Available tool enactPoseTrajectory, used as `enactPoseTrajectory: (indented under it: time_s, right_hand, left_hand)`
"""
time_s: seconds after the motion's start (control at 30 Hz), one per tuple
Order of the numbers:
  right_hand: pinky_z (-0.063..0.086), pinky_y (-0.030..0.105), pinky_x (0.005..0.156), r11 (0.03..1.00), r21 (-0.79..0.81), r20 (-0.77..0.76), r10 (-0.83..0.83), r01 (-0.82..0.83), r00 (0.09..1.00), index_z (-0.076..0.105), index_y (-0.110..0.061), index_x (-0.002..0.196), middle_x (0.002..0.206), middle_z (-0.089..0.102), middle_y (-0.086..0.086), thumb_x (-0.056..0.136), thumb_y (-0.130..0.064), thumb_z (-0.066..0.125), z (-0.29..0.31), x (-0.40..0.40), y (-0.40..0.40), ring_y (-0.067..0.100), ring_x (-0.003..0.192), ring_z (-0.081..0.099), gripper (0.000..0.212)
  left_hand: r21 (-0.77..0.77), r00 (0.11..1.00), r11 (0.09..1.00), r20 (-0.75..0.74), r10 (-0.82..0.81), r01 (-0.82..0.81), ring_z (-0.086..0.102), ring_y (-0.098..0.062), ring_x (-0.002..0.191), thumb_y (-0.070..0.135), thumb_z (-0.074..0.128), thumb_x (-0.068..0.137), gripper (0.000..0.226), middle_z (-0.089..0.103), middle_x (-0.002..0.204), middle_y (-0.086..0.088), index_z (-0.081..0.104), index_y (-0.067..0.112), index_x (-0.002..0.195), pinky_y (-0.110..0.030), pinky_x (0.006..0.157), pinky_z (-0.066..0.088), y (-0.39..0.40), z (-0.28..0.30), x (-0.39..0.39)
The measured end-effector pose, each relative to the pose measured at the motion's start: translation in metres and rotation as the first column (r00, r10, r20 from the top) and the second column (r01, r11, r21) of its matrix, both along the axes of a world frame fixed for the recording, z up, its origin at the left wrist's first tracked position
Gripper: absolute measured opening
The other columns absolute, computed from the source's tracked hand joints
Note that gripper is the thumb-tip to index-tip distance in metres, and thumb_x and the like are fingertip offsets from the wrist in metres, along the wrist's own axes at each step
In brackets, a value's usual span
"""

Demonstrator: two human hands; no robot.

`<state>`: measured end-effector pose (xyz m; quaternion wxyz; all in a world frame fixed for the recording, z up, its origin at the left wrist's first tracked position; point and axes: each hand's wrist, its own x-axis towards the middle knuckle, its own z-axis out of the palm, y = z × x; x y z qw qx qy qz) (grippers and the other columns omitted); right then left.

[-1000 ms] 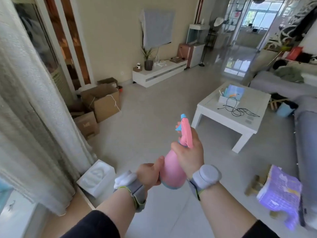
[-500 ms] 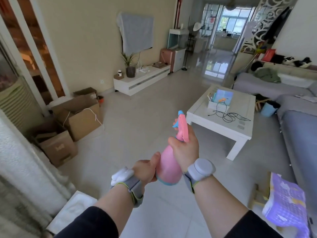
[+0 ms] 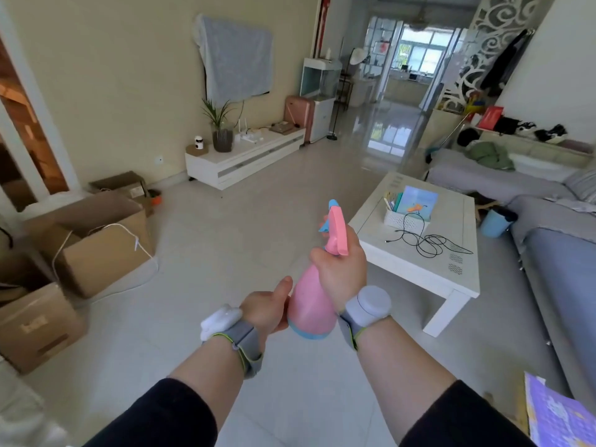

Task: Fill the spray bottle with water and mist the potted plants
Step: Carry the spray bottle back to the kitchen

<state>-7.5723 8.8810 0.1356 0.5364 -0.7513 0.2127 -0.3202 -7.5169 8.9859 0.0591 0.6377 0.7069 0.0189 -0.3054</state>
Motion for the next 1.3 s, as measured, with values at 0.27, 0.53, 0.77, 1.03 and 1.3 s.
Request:
enactPoseTrajectory:
  time_s: [0.27, 0.53, 0.77, 1.03, 1.3]
  right_hand:
    - [0.036, 0.002, 0.060, 0.989, 0.063, 0.022, -0.136, 0.134, 0.990, 0.057, -0.033, 0.100, 0.088, 0.054, -0.009, 0.060, -0.018, 0.053, -0.007, 0.149, -0.048, -0.005, 0.072, 0.051, 0.043]
    - [0.038, 0.006, 0.064, 0.964, 0.078, -0.012, -0.255, 0.255, 0.967, 0.059, -0.030, 0.108, 0.098, 0.059, -0.016, 0.059, -0.020, 0.052, -0.011, 0.257, -0.094, -0.012, 0.082, 0.052, 0.050]
    - [0.038, 0.013, 0.066, 0.951, 0.082, -0.041, -0.295, 0.298, 0.954, 0.059, -0.027, 0.110, 0.103, 0.059, -0.012, 0.058, -0.021, 0.051, -0.024, 0.347, -0.162, -0.009, 0.088, 0.054, 0.053]
    - [0.039, 0.017, 0.067, 0.967, 0.043, 0.002, -0.250, 0.249, 0.968, 0.057, -0.029, 0.111, 0.105, 0.059, -0.011, 0.061, -0.019, 0.052, -0.008, 0.481, -0.291, 0.001, 0.091, 0.056, 0.052]
    - [0.037, 0.005, 0.065, 0.962, 0.027, -0.020, -0.270, 0.270, 0.963, 0.056, -0.023, 0.117, 0.105, 0.059, -0.008, 0.072, -0.007, 0.057, -0.012, 0.588, -0.385, -0.007, 0.089, 0.054, 0.047]
  left_hand:
    - [-0.006, 0.994, 0.994, 0.011, -0.112, 0.112, 0.070, -0.039, 0.093, 0.054, 0.061, 0.079, 0.064, 0.073, 0.093, -0.023, 0.071, -0.008, 0.088, -0.045, 0.090, 0.055, -0.059, -0.007, 0.170]
    - [0.025, 0.973, 0.973, 0.025, -0.229, 0.229, 0.067, -0.031, 0.076, 0.050, 0.065, 0.065, 0.045, 0.073, 0.084, -0.022, 0.069, 0.005, 0.070, -0.048, 0.094, 0.052, -0.108, -0.003, 0.289]
    - [0.047, 0.949, 0.949, 0.038, -0.314, 0.312, 0.062, -0.024, 0.071, 0.052, 0.062, 0.050, 0.052, 0.073, 0.089, -0.021, 0.069, 0.007, 0.075, -0.046, 0.093, 0.052, -0.177, -0.014, 0.375]
    - [0.054, 0.946, 0.957, 0.144, -0.291, 0.286, 0.063, -0.029, 0.070, 0.053, 0.060, 0.061, 0.046, 0.072, 0.077, -0.017, 0.068, 0.009, 0.070, -0.047, 0.092, 0.052, -0.306, -0.003, 0.506]
    - [0.034, 0.952, 0.959, 0.115, -0.282, 0.280, 0.067, -0.042, 0.094, 0.059, 0.059, 0.050, 0.052, 0.072, 0.089, -0.022, 0.068, 0.011, 0.069, -0.050, 0.096, 0.050, -0.400, -0.011, 0.611]
